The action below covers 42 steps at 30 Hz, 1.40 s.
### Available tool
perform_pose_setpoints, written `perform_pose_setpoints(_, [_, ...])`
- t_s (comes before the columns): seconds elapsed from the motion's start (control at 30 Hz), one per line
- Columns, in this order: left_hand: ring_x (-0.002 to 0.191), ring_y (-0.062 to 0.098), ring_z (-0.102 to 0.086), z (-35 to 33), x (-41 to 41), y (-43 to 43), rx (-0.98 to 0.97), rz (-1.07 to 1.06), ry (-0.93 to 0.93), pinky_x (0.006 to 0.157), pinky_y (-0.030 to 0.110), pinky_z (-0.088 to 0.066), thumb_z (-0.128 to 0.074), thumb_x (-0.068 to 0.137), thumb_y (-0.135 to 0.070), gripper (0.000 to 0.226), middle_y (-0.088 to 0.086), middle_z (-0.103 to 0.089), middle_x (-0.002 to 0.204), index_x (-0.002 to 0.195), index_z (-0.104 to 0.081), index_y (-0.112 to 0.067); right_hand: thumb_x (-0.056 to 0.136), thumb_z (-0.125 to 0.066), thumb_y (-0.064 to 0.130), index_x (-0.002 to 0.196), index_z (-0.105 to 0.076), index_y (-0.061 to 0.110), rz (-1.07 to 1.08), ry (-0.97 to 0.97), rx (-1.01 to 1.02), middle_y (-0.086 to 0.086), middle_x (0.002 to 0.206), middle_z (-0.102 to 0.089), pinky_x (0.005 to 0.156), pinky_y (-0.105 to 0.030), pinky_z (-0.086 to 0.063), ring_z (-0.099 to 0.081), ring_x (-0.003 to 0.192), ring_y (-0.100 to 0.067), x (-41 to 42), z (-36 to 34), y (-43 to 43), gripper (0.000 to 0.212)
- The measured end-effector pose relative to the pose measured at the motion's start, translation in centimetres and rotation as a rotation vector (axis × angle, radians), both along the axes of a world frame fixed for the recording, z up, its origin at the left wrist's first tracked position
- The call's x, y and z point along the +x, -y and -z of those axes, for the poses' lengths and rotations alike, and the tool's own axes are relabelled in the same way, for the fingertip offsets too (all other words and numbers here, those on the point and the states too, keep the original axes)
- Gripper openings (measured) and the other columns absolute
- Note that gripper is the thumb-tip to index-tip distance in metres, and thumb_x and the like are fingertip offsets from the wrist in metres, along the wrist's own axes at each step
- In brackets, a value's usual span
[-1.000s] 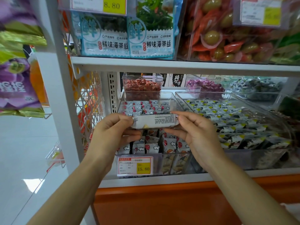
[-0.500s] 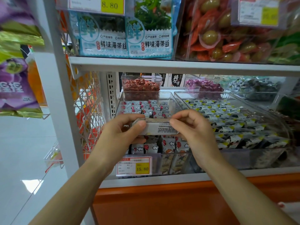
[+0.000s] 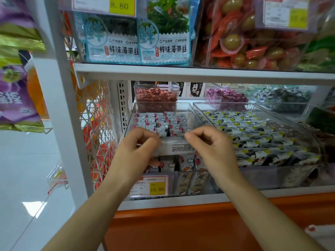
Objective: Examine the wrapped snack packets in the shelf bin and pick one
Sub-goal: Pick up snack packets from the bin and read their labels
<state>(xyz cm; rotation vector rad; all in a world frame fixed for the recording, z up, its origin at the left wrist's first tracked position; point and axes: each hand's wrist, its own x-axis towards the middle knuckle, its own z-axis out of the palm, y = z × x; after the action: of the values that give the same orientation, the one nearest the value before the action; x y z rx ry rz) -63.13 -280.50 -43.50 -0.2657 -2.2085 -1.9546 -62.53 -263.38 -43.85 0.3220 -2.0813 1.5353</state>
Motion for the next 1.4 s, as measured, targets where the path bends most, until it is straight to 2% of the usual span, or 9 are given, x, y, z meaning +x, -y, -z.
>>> perform_pose_setpoints(0.17, [0.067,0.014,-0.068,-0.3,-1.2,0.1,0.102,-0.017,0.076,0.058,0.032,-0.058,-0.054,0.091,-0.025,0.016,0.006,-0.063,0.086,0.087,-0.065,-0.014,0.083,-0.068,0.013,0.113,-0.061,0.037,-0.179,0.120,0.047,0.010,0.114,-0.065,0.093,-0.031,-0.050,-0.062,0.106,-0.008,-0.2,-0.3,-0.9,0.040])
perform_pose_setpoints(0.27, [0.064,0.013,-0.064,-0.8,-2.7,-0.4,0.000,-0.014,0.067,0.059,0.031,-0.056,-0.049,0.095,-0.033,0.022,0.003,-0.065,0.082,0.097,-0.063,-0.016,0.082,-0.067,0.013,0.112,-0.061,0.033,-0.104,0.093,0.013,0.003,0.104,-0.069,0.079,-0.025,-0.056,-0.069,0.086,-0.007,-0.9,-0.9,-1.5,0.037])
perform_pose_setpoints(0.43, [0.086,0.024,-0.055,-1.4,-8.8,-2.4,-0.791,-0.123,-0.285,0.078,0.035,-0.046,-0.043,0.095,-0.014,0.021,0.008,-0.060,0.097,0.092,-0.061,-0.004,0.084,-0.067,0.016,0.087,-0.066,0.017,0.135,0.016,0.052,-0.007,0.083,-0.069,0.065,-0.026,-0.058,-0.069,0.068,-0.015,-4.1,-2.5,-3.0,0.004])
perform_pose_setpoints(0.53, [0.124,0.031,-0.039,-0.9,-12.9,-3.7,-1.227,-0.037,-0.195,0.105,0.052,-0.032,-0.036,0.097,-0.025,0.030,0.015,-0.046,0.131,0.112,-0.053,-0.006,0.085,-0.067,0.016,0.091,-0.063,0.000,0.188,-0.009,0.132,-0.019,0.088,-0.065,0.063,-0.022,-0.055,-0.064,0.070,-0.019,-6.7,-3.1,-3.2,0.018])
perform_pose_setpoints(0.6, [0.140,0.028,-0.019,-0.4,-14.8,-4.4,-1.389,0.004,-0.119,0.110,0.058,-0.016,-0.027,0.100,-0.037,0.046,0.009,-0.027,0.150,0.138,-0.037,-0.013,0.084,-0.068,0.017,0.095,-0.062,-0.002,0.217,-0.003,0.160,-0.018,0.093,-0.064,0.077,-0.039,-0.055,-0.063,0.080,-0.024,-8.5,-3.6,-3.1,0.022])
perform_pose_setpoints(0.77, [0.142,0.034,-0.010,0.4,-16.1,-4.5,-1.666,0.088,-0.088,0.107,0.067,-0.016,-0.025,0.102,-0.034,0.041,0.012,-0.021,0.152,0.140,-0.032,-0.021,0.086,-0.067,0.018,0.101,-0.057,-0.005,0.214,0.028,0.200,-0.020,0.101,-0.062,0.083,-0.048,-0.053,-0.062,0.094,-0.033,-12.2,-4.0,-2.5,0.029])
perform_pose_setpoints(0.97, [0.139,0.033,-0.019,-0.5,-14.4,-3.4,-1.687,0.206,-0.066,0.105,0.068,-0.018,-0.021,0.102,-0.032,0.041,0.011,-0.034,0.145,0.139,-0.033,-0.024,0.084,-0.068,0.016,0.092,-0.056,0.007,0.180,-0.015,0.304,0.009,0.072,-0.048,0.048,-0.001,-0.036,-0.047,0.060,0.001,-15.3,-4.5,-0.9,0.018])
perform_pose_setpoints(1.17, [0.133,0.033,-0.024,-0.7,-13.1,-2.4,-1.744,0.245,-0.110,0.103,0.064,-0.026,-0.023,0.101,-0.031,0.038,0.013,-0.039,0.136,0.133,-0.039,-0.018,0.085,-0.064,0.016,0.102,-0.057,0.002,0.125,-0.010,0.642,-0.011,0.097,-0.060,0.064,-0.024,-0.037,-0.051,0.083,-0.018,-17.7,-4.0,1.5,0.023])
perform_pose_setpoints(1.4, [0.143,0.026,-0.003,-0.5,-12.7,-2.0,-1.559,0.190,-0.093,0.110,0.059,-0.011,-0.018,0.099,-0.043,0.049,0.002,-0.014,0.155,0.142,-0.032,-0.024,0.085,-0.064,0.023,0.099,-0.058,0.009,0.055,0.086,0.880,-0.006,0.092,-0.057,0.063,-0.025,-0.038,-0.052,0.082,-0.019,-19.5,-3.1,3.4,0.021])
